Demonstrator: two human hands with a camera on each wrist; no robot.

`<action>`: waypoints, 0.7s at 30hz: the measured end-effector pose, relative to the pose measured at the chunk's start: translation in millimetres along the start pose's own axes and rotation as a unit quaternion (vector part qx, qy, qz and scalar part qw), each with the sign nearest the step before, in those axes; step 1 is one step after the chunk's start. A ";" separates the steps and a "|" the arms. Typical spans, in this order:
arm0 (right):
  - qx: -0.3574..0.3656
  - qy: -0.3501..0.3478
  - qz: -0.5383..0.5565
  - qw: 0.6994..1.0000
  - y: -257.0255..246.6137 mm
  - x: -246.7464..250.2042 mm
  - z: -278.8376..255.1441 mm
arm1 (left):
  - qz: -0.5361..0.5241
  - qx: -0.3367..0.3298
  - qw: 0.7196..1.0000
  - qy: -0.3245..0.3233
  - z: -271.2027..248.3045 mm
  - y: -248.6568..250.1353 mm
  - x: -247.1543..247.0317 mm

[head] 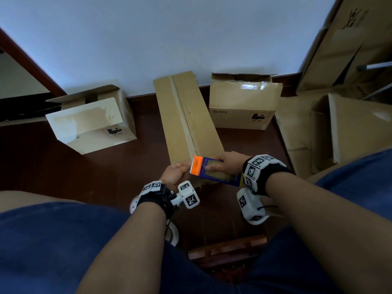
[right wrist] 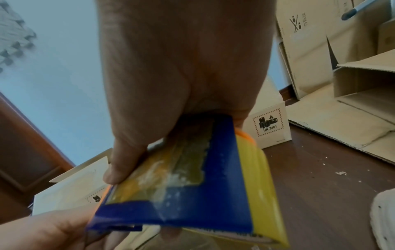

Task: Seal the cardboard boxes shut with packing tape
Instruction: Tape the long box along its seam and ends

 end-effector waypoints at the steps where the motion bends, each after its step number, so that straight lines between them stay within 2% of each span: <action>1: 0.000 -0.004 -0.003 1.000 0.8 -2.1 0.7 | 0.001 0.000 1.000 0.002 1.4 -4.2 3.2; 7: 0.006 -0.003 0.003 1.000 -5.5 -9.0 1.9 | -0.006 -0.020 1.000 0.023 7.6 -17.3 16.9; 11: -0.011 -0.010 -0.040 0.999 -0.1 -16.7 -0.2 | -0.058 -0.039 0.994 0.079 9.2 -33.2 55.9; 17: -0.033 0.022 -0.135 0.990 -1.3 -3.4 -1.1 | -0.066 -0.057 0.996 0.037 1.1 -34.6 56.4; 21: -0.031 0.069 -0.185 0.980 -15.2 -0.3 -1.8 | -0.088 -0.045 0.994 0.050 4.0 -41.4 61.0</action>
Point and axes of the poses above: each hand's wrist, its own z-axis towards the middle knuckle, its own x-axis out of the back of the hand, y = z × x, the point moved 6 cm from there along z, towards the middle knuckle
